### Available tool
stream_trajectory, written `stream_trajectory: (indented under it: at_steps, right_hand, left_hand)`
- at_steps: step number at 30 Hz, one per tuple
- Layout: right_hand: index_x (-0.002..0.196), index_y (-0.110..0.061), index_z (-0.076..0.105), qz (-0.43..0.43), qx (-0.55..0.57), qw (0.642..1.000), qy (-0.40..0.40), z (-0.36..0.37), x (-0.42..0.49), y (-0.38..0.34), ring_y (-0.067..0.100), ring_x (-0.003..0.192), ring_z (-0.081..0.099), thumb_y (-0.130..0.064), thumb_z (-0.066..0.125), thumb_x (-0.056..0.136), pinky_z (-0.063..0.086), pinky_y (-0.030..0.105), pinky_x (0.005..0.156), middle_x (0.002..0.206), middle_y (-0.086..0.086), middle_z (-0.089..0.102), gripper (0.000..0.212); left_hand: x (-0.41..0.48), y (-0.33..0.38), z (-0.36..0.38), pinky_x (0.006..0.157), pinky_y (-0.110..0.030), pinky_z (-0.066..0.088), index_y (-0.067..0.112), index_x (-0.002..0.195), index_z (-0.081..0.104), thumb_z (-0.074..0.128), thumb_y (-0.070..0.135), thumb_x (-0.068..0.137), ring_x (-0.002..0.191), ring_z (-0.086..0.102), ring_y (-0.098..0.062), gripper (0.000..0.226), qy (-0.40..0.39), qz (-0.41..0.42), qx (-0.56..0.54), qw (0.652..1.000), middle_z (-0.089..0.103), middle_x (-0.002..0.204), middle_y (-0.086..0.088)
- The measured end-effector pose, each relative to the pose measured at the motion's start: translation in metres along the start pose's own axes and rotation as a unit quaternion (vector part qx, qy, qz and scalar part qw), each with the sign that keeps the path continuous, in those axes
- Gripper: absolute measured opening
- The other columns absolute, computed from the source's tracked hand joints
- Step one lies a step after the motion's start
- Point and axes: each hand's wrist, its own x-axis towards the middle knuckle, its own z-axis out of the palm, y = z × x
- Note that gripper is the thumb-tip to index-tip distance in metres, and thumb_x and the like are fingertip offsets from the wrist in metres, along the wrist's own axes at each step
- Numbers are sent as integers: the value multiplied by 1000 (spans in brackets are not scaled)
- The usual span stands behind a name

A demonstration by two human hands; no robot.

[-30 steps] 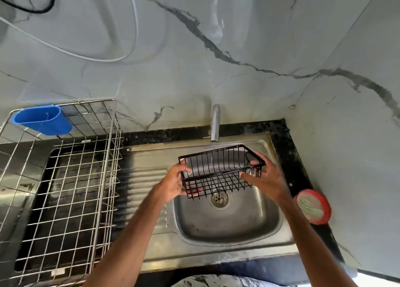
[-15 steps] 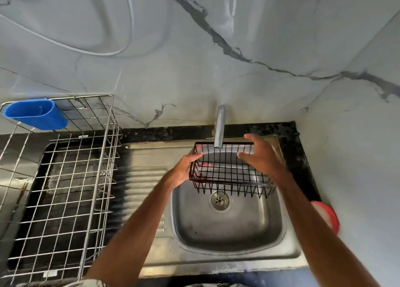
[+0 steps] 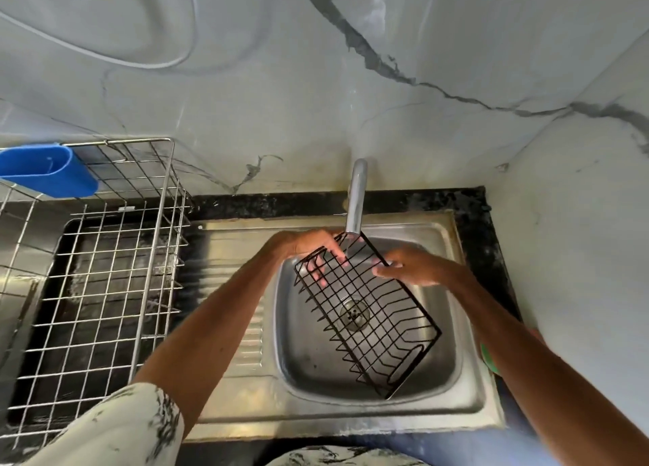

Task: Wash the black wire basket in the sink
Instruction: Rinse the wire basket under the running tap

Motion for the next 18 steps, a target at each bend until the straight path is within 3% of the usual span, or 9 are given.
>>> stream_trajectory:
  at_steps: [2,5,8,11,13,15,18]
  right_hand:
    - [133,-17,58,4,161,987,-5,15,0,3,25,83,76,-75,45,89,61,49,84,112,5,71,74]
    - [127,-17,58,12,186,981,49,26,1,-3,23,67,76,-46,38,106,63,38,62,102,9,72,40]
    - [121,-19,60,30,195,978,65,27,-1,-5,24,70,76,-42,37,108,62,36,56,95,12,71,35]
    - [119,-9,57,77,246,964,67,26,-4,-4,30,61,75,-36,36,109,58,33,46,89,18,71,36]
    - [116,2,56,103,284,951,72,27,-4,-4,34,60,74,-32,35,110,58,36,45,85,24,71,41]
    - [113,6,55,132,314,939,53,27,-2,-5,39,63,74,-31,34,111,62,44,51,84,30,71,43]
    - [117,8,53,179,319,931,-17,25,0,-9,42,69,74,-34,35,110,63,47,58,86,32,71,46]
  left_hand:
    - [4,1,-6,83,-34,64,7,132,69,50,30,108,79,79,-33,38,-3,-14,-5,1000,36,164,-11]
    - [12,1,-9,83,-39,63,8,141,60,47,38,108,96,77,-39,47,-11,-41,-25,999,48,156,-8]
    - [9,0,-11,98,-46,56,23,155,44,43,51,107,115,69,-35,55,39,-44,-51,997,57,149,-10]
    - [-2,-19,-5,113,-57,42,22,158,35,52,52,103,136,51,-42,65,138,-49,-117,982,42,159,-17]
    - [-11,-38,15,104,-63,48,27,162,25,68,57,92,139,45,-48,87,152,-34,-220,963,29,164,-20]
    - [-15,-52,42,88,-61,57,37,159,25,77,59,79,135,47,-55,98,133,-36,-316,939,26,163,-25]
    - [-17,-51,63,93,-68,55,23,139,46,69,43,89,115,66,-49,58,152,-19,-393,907,56,135,-26]
